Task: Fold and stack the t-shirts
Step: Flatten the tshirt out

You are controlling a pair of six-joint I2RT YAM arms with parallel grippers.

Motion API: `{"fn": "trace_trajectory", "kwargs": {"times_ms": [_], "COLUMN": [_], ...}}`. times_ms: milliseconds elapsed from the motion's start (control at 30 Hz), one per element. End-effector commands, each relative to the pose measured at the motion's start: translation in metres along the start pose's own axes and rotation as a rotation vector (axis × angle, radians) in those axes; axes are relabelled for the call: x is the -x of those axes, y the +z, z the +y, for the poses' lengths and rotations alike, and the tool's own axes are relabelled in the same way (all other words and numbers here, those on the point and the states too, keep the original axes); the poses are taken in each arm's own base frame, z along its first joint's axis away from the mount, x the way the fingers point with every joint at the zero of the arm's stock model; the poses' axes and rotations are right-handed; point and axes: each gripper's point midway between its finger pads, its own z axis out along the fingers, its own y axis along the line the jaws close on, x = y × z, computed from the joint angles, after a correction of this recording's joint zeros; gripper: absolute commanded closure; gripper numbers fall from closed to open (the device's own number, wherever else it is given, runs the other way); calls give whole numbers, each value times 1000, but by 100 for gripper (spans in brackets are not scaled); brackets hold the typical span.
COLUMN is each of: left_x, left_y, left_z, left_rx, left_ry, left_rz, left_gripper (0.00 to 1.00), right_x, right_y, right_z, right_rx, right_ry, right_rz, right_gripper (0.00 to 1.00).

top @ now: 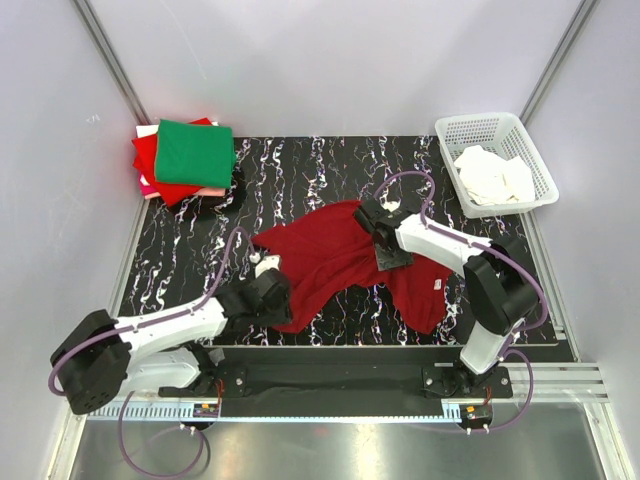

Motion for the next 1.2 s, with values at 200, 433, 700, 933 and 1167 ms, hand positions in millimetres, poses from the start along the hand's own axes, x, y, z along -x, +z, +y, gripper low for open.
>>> {"fn": "trace_trajectory", "kwargs": {"times_ms": [200,433,700,933,1167], "left_x": [-3,23,7,2,3], "left_y": [-5,-59,-83,-98,-88], "left_z": [-8,2,33,47,29], "left_rx": [-35,-49,-134,-139,-131], "left_ry": [21,-99,-303,-409,-310], "left_rz": [1,-131,-198,-208,-154], "left_gripper": [93,95,82,85,69], "right_x": [7,5,-4,-13,-12], "right_y": [-11,-8,3,9,5], "right_z": [-2,0,5,4,0], "right_rx": [15,22,35,33,28], "right_ry": [35,42,52,56,60], "right_rz": [-53,-42,-11,11,-4], "right_gripper": [53,53,53,53,53]}}
